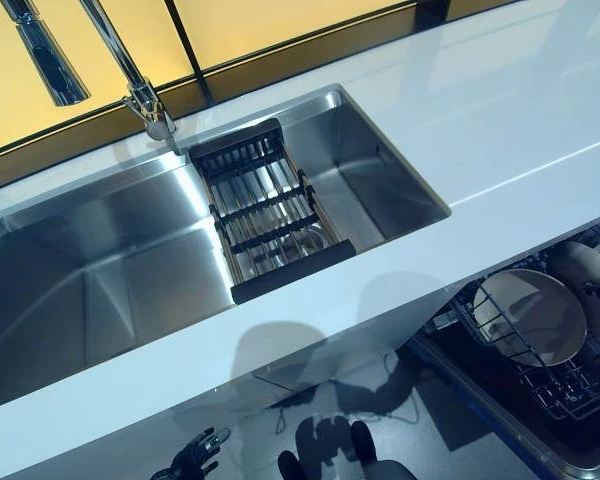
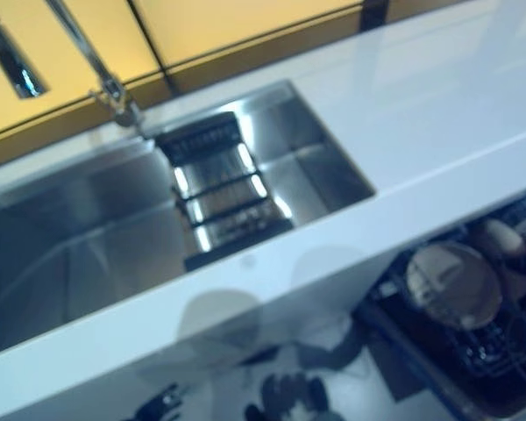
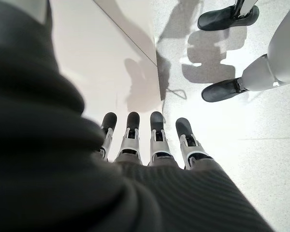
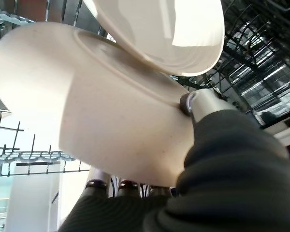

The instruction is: Take plates into dishwasher

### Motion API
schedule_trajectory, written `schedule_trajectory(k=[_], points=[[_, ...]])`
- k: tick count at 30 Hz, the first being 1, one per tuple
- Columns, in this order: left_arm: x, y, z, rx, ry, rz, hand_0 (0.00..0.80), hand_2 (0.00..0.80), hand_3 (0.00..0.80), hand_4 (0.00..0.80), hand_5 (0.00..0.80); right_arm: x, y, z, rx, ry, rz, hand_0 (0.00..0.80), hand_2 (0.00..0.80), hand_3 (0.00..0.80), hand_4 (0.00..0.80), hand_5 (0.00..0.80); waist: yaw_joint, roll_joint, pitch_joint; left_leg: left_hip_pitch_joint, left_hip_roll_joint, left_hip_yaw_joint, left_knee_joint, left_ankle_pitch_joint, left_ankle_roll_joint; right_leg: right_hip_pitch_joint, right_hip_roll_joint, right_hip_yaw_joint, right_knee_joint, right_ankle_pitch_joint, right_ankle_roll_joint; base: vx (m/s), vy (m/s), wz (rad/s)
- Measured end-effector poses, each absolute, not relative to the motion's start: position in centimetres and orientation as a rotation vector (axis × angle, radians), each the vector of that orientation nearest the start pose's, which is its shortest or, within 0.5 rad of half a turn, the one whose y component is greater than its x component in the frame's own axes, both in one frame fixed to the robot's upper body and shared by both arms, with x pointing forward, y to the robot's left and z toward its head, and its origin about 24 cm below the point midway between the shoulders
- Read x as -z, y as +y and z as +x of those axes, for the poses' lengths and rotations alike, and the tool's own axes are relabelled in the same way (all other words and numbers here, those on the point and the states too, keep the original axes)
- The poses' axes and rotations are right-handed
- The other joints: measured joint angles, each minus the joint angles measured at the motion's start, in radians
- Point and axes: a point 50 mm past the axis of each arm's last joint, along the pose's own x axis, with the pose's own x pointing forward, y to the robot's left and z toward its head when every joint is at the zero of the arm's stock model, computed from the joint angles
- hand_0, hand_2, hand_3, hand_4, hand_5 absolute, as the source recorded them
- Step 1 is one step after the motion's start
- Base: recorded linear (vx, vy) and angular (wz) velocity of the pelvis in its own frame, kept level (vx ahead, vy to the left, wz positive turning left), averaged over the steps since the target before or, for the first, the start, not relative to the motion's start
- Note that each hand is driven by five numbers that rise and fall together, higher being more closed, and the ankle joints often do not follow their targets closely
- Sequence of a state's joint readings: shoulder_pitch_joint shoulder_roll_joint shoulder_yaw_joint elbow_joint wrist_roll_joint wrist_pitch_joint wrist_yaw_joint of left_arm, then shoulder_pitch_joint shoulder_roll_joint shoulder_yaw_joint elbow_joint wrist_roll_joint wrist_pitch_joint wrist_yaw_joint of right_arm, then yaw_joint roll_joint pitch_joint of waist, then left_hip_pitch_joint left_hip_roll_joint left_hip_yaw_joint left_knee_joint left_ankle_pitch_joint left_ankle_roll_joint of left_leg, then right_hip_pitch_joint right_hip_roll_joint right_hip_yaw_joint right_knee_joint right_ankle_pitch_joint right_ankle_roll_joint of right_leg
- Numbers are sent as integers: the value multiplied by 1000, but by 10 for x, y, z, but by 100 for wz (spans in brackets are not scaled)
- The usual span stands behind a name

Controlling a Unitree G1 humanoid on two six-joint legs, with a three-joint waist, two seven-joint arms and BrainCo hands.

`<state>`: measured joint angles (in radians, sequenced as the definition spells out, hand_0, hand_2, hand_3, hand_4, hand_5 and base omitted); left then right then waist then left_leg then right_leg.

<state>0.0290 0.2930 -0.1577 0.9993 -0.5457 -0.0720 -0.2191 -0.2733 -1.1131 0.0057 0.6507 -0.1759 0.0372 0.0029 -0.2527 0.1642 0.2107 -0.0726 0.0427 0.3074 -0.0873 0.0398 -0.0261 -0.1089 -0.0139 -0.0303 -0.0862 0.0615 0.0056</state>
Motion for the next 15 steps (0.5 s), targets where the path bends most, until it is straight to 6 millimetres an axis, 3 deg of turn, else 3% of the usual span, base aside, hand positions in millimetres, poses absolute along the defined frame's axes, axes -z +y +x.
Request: schedule_trajectory(k=[15], points=[[131,228,147,-58,855,-249,0,0,0,0,0,-144,-445,248,499,517,-1197,800,800,800,800,800,26,7,24,-7,-3,-11,0,2,2,-2,-3,-11,0,0,0,-4,1,1]])
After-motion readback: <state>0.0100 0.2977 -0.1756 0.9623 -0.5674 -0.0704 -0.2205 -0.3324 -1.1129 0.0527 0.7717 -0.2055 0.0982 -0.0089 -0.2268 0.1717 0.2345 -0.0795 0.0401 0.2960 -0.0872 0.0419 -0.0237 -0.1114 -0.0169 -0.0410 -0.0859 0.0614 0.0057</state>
